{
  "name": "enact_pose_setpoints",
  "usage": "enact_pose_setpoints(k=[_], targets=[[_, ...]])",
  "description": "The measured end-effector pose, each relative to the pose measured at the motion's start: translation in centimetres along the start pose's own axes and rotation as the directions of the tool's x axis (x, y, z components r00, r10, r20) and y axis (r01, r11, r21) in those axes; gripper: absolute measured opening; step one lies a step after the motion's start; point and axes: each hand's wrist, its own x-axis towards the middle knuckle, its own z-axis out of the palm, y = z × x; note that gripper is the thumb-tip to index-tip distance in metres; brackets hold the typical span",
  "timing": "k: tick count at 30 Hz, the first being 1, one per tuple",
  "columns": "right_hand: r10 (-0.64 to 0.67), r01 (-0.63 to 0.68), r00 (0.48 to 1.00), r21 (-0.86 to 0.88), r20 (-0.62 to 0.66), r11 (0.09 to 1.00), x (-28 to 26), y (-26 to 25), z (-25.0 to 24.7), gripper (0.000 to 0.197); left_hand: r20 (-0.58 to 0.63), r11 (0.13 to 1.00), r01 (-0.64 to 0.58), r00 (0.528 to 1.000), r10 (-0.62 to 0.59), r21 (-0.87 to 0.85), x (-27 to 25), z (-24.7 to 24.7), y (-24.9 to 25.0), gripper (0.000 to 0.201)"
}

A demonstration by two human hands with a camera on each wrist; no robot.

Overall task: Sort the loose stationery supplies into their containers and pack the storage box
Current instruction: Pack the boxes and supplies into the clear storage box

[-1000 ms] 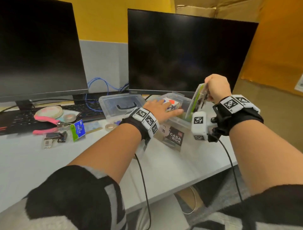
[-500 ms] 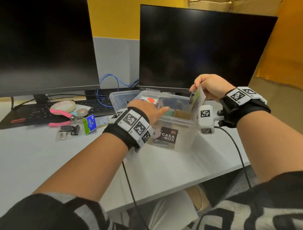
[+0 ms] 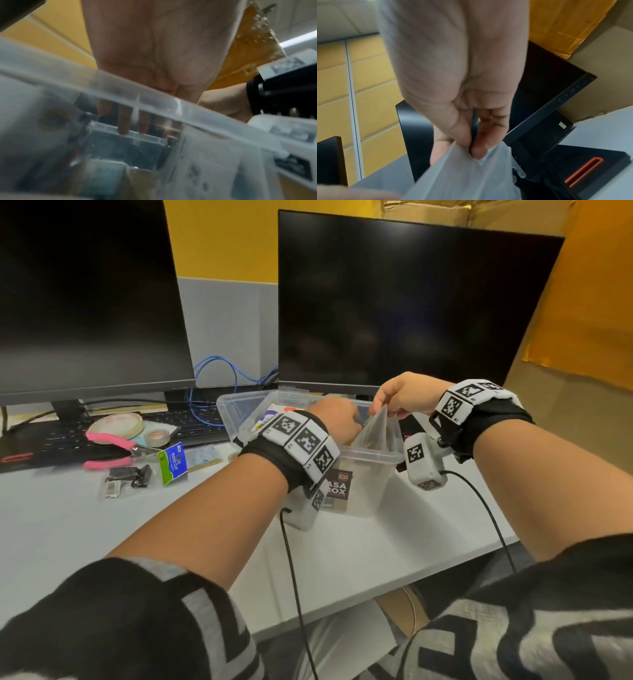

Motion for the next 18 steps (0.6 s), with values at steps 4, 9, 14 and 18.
enact_pose_setpoints(k=[4,9,14,18], targets=[[-0.014,0.014,1.000,-0.053,0.007,0.999,-0.2,-0.2,0.3,0.028,-0.038,0.987,-0.032,0.999,0.026,-0.154,0.5,0.1,0.5,0.036],[-0.033,0.037,0.999,-0.246,0.020,0.969,0.4,-0.4,2.3,0.013,0.038,0.998,0.056,0.998,-0.056,-0.006,2.1,1.3,-0.2,0.032],[0.032,-0.040,0.999,-0.345,-0.028,0.938,0.4,-0.6,2.7,0.020,0.027,0.996,0.085,0.996,-0.084,-0.031,2.8,1.2,-0.2,0.026],[0.116,-0.131,0.991,-0.419,-0.061,0.898,0.8,-0.7,3.3,0.031,-0.015,0.992,0.115,0.993,-0.115,-0.052,2.9,1.4,-0.1,0.025]])
